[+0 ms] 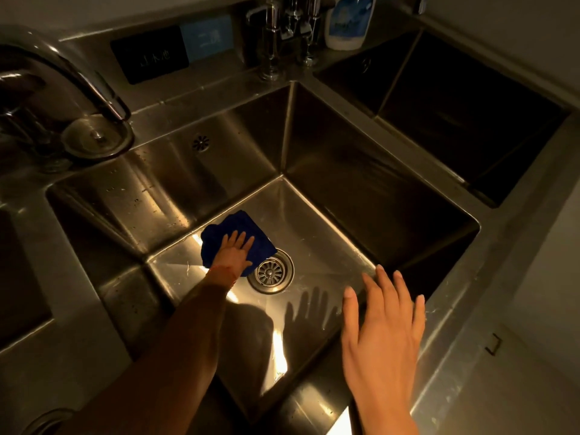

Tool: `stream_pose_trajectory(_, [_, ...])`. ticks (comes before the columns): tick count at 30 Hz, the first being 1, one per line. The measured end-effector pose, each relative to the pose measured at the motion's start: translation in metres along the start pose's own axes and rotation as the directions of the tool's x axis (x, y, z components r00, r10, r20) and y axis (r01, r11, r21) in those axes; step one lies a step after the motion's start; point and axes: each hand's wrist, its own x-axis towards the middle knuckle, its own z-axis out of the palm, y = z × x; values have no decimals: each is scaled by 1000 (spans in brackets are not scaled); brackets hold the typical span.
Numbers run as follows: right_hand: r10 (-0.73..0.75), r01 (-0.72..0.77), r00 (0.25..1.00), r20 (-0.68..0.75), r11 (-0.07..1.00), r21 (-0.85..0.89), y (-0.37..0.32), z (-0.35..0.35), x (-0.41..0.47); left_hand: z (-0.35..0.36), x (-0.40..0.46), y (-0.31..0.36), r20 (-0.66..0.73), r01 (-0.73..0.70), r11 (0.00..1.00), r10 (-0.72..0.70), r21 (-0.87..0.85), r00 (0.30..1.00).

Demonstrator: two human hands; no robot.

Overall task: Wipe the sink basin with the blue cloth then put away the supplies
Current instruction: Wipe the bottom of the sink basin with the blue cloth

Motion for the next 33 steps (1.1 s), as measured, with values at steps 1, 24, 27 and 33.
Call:
stream_pose_trajectory(1, [1,-1,1000,-3,1000,1,0,0,0,0,0,0,-1,0,1000,0,-8,1000])
stream_pose_trajectory(24, [3,-3,1000,5,1000,19,0,-1,-1,1,11,13,-27,159,985,-161,-67,987])
stream_pose_trajectory(27, [0,0,1000,8,1000,21,0,-1,-1,4,8,9,-32,146,988,-148,-58,988])
stream_pose_trajectory(33, [5,-6,1000,21,1000,26,-1,-3,0,21,-5,-3,-8,187,978,-188,-97,982])
